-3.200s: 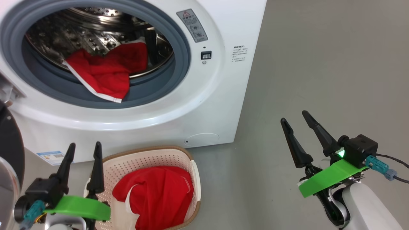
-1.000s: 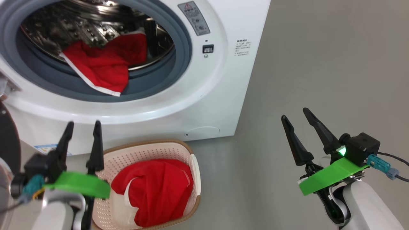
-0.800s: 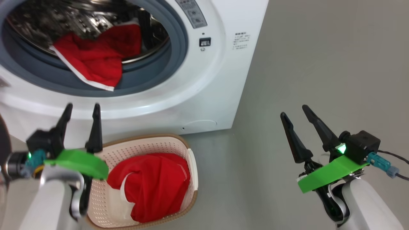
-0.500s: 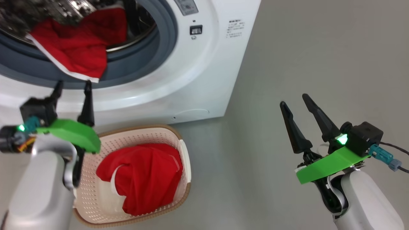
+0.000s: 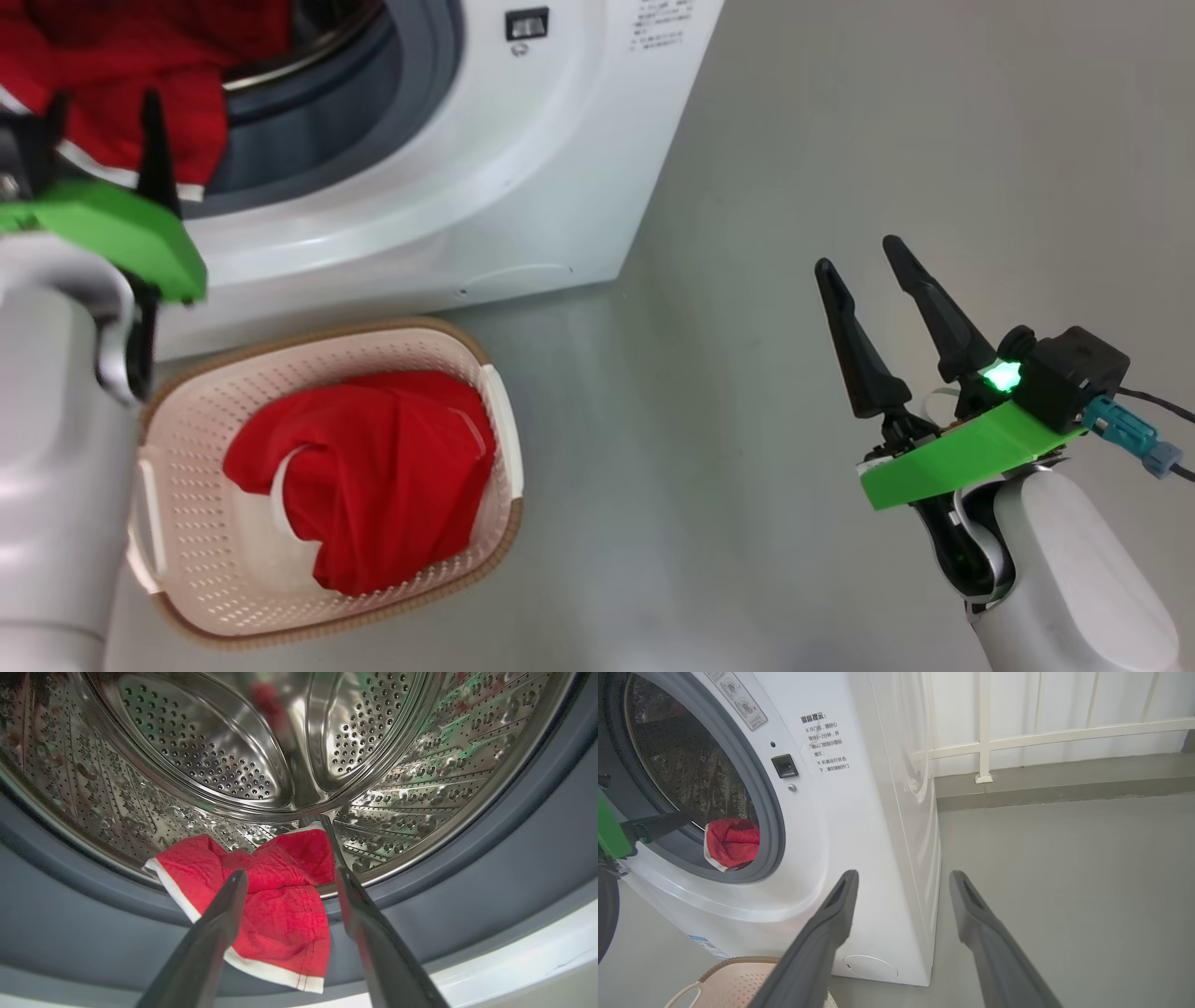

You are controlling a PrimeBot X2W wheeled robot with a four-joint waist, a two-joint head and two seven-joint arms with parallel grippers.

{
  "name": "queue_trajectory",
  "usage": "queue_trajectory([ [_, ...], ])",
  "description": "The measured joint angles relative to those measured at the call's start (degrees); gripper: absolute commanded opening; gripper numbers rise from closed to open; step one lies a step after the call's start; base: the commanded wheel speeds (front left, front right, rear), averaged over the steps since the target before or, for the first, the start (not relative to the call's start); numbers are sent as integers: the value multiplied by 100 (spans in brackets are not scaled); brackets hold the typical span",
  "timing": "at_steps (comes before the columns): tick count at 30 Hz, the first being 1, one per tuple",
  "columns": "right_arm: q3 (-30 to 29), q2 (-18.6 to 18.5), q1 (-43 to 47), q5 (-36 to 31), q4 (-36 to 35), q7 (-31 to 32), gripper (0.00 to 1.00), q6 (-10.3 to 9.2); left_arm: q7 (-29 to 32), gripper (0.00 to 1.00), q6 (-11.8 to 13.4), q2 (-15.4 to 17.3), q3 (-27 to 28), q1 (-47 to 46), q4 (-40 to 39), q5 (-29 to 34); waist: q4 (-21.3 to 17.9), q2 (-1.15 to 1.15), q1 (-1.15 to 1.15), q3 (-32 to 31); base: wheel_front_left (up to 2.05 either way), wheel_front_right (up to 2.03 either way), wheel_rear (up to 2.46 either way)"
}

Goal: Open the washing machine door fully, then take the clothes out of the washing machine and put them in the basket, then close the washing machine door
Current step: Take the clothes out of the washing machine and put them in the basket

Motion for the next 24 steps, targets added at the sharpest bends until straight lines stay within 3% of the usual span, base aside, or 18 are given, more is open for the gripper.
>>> queue_trajectory([
  [12, 21, 129, -162, -7, -45, 0, 100, 0, 172, 100, 15, 221, -127, -1354, 1077, 270, -295, 0, 0, 513, 0, 0, 0],
  [24, 29, 319, -326, -8, -131, 0, 100, 0, 404, 100, 237, 520, -272, -2171, 1979, 479, -634, 0, 0, 983, 0, 0, 0],
])
